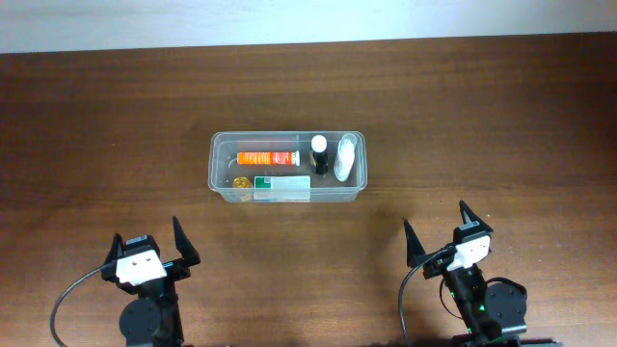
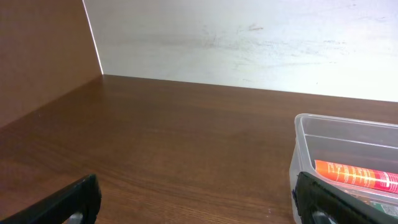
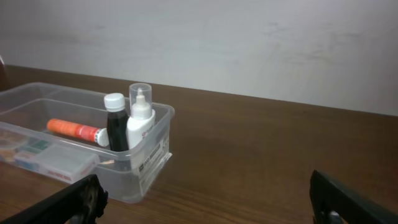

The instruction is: Pack container

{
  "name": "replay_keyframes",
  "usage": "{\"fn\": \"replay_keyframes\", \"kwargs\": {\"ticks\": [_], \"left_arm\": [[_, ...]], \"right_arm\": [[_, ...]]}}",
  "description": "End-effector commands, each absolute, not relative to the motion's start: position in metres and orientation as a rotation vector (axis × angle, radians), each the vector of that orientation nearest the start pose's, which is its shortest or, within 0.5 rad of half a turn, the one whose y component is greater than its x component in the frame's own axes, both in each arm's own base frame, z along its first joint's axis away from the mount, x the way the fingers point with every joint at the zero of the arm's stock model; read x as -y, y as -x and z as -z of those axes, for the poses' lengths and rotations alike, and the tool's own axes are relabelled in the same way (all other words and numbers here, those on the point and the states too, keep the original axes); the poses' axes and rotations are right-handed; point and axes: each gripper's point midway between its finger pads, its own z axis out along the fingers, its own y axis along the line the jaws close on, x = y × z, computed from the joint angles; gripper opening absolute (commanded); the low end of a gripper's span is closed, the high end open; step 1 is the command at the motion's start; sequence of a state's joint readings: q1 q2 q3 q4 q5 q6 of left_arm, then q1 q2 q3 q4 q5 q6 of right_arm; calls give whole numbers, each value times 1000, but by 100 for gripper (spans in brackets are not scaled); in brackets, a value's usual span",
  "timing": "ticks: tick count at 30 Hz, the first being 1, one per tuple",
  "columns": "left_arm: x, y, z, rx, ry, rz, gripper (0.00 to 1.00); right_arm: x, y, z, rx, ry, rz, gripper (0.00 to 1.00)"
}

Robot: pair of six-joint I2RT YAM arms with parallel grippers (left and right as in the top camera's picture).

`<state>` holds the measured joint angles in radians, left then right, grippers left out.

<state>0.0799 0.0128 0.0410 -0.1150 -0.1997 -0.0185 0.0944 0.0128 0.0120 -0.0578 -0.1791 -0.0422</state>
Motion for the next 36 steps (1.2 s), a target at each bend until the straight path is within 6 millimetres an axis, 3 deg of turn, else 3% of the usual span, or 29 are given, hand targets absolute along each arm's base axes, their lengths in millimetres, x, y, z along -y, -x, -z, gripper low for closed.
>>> {"fn": "replay_keyframes", "kwargs": {"ticks": [1, 36], "left_arm": [[-53, -237, -161, -1644, 221, -226, 99], [-53, -237, -161, -1644, 221, -226, 99]], "right_arm": [[-50, -241, -160, -1615, 255, -140, 98], [-45, -242, -160, -1616, 240, -126, 98]]}}
